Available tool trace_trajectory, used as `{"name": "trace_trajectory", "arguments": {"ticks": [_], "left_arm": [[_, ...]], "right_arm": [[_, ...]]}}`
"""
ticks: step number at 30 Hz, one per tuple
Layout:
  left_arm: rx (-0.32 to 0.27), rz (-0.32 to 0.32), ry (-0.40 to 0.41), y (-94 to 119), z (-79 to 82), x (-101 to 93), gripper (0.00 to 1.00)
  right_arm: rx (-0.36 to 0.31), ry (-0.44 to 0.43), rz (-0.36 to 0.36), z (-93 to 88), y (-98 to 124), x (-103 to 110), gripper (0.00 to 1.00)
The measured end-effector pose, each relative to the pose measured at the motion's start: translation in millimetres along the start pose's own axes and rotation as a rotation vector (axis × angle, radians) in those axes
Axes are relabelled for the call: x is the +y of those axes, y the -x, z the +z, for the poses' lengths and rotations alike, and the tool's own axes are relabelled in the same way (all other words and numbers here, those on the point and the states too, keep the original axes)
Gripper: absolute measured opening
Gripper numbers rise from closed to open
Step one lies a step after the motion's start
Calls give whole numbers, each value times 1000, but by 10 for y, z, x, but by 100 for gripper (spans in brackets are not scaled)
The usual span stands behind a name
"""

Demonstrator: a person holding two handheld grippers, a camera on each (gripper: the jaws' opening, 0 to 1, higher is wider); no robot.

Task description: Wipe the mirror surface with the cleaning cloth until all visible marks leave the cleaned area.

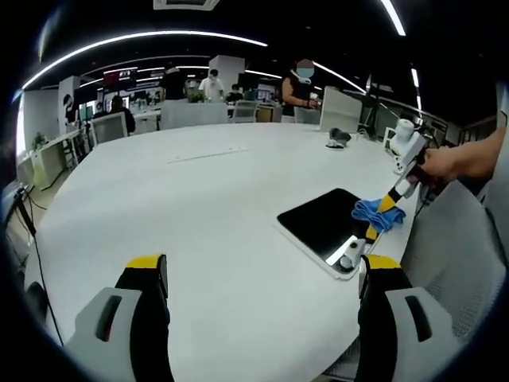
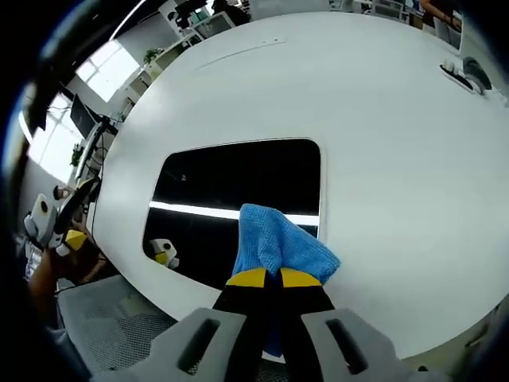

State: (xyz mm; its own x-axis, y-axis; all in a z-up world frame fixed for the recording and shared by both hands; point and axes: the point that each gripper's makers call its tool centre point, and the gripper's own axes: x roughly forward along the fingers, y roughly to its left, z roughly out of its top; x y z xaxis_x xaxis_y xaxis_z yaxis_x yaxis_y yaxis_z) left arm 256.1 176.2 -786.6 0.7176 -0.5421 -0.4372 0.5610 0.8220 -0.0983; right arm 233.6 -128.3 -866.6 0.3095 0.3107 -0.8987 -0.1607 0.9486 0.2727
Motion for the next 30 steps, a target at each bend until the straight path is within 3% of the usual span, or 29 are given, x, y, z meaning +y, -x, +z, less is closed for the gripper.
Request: {"name": "trace_trajectory", "arguments": {"ticks": [9, 30], "left_arm": [[5, -15, 0, -10, -28, -51, 99], [1, -14, 1, 2, -27, -51, 99]], "right_arm": [[-7, -12, -6, 5, -11, 21, 0], [13, 35, 43, 35, -171, 516, 0]]}}
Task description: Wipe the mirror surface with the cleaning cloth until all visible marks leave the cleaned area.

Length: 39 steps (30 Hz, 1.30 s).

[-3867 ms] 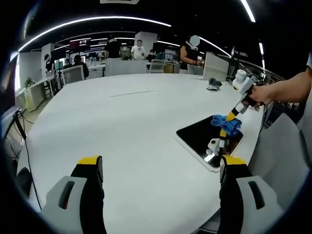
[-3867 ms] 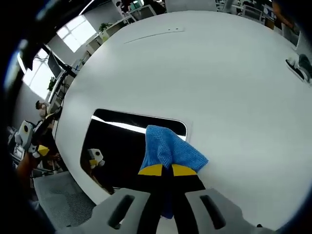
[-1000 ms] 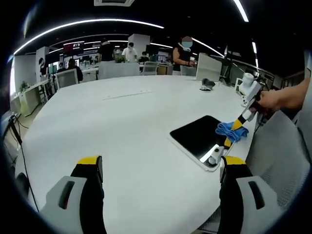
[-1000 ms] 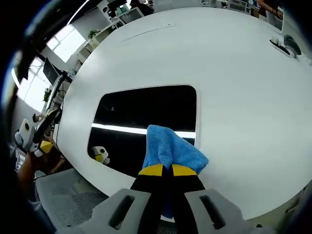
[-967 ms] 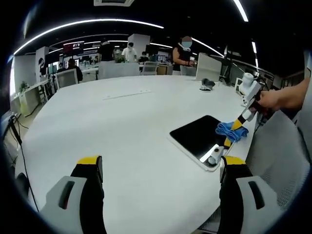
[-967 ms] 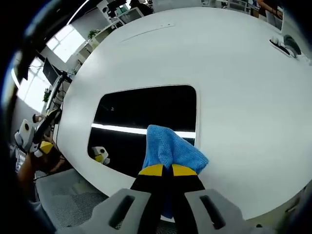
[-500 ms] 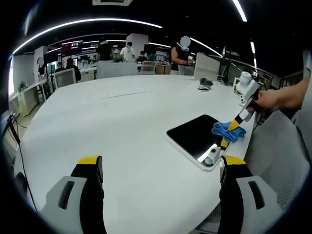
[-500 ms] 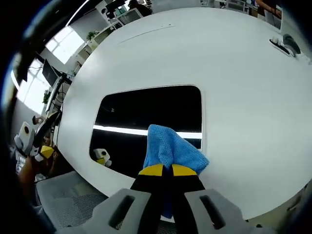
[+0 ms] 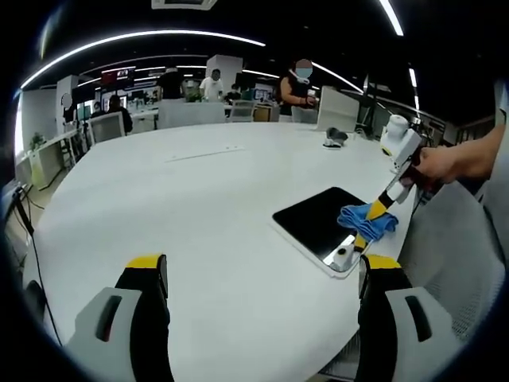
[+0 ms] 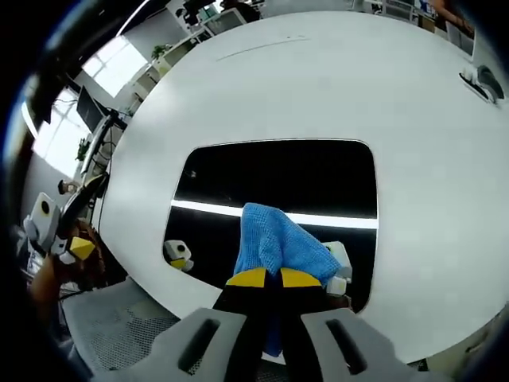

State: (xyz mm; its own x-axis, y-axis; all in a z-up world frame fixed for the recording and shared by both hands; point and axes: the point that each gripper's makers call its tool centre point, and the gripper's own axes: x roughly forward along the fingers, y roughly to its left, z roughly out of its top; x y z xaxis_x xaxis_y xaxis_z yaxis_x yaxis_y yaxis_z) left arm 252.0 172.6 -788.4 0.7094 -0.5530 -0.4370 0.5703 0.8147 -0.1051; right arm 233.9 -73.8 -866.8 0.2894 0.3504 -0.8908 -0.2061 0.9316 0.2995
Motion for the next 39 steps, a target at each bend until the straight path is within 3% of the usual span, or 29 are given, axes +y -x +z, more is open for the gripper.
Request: {"name": "trace_trajectory", "arguments": {"ticks": [39], "left_arm": [[-2, -6, 4, 3, -27, 16, 99]], "right_arm": [[30, 69, 38, 99, -214, 538, 0]]}}
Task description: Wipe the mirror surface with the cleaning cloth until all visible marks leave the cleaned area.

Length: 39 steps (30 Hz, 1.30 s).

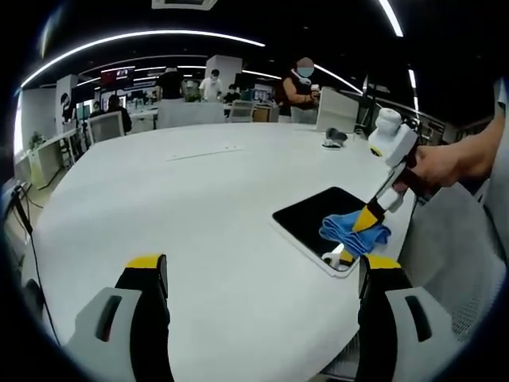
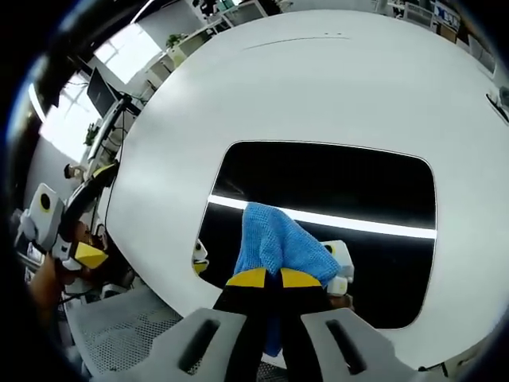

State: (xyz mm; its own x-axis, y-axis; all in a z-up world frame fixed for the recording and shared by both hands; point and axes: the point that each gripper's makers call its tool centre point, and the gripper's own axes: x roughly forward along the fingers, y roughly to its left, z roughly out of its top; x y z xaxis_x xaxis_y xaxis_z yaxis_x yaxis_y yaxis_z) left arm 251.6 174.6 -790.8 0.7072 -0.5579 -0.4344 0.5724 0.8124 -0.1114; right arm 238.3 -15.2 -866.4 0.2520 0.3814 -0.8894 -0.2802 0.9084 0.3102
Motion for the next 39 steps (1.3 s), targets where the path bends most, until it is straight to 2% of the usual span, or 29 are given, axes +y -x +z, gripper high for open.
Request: {"name": "trace_trajectory", "arguments": {"ticks": [13, 28, 39], "left_arm": [[2, 10, 4, 40, -25, 9, 99], [6, 12, 1, 33, -34, 11, 99], [13, 16, 0, 53, -63, 61, 99]], "right_arm": [[10, 30, 18, 53, -83, 192, 0], [11, 30, 35, 93, -138, 298, 0], [22, 68, 51, 112, -208, 473, 0]]}}
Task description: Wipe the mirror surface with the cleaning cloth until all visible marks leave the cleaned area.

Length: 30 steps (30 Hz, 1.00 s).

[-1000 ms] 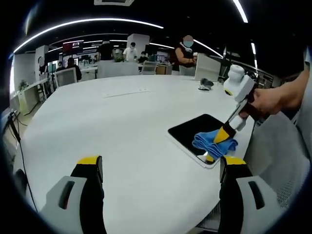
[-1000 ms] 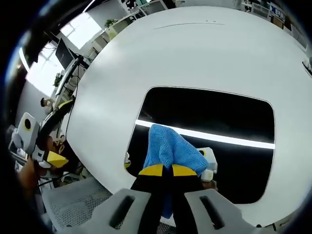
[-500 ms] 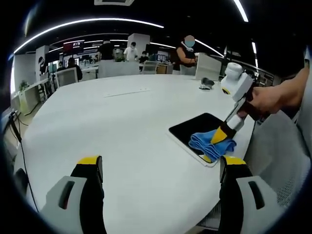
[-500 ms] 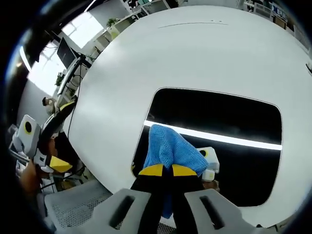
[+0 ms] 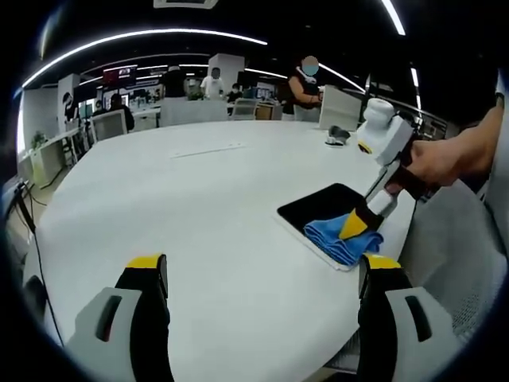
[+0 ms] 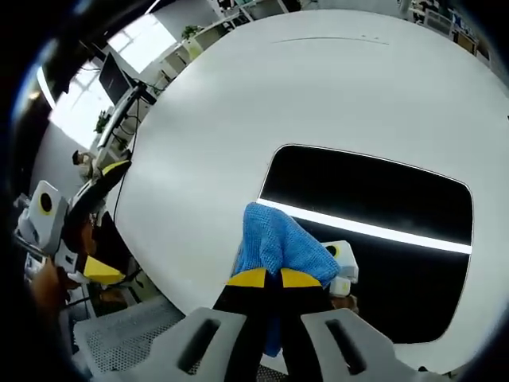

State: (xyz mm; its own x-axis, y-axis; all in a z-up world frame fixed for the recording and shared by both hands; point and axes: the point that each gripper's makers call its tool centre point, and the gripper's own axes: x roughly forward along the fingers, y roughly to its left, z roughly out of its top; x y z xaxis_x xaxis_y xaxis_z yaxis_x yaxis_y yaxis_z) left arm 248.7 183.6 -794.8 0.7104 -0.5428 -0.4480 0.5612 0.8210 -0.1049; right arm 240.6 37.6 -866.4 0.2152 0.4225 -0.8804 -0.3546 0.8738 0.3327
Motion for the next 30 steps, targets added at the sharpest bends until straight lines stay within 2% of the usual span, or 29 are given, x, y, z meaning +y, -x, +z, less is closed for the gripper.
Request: {"name": "trace_trajectory", "arguments": {"ticks": [21, 30], "left_arm": [[5, 10, -13, -20, 28, 46, 99], [7, 7, -3, -29, -5, 15, 99]], "right_arm": [[4, 35, 5, 26, -6, 3, 0], [-11, 40, -9, 147, -21, -87, 0]]}}
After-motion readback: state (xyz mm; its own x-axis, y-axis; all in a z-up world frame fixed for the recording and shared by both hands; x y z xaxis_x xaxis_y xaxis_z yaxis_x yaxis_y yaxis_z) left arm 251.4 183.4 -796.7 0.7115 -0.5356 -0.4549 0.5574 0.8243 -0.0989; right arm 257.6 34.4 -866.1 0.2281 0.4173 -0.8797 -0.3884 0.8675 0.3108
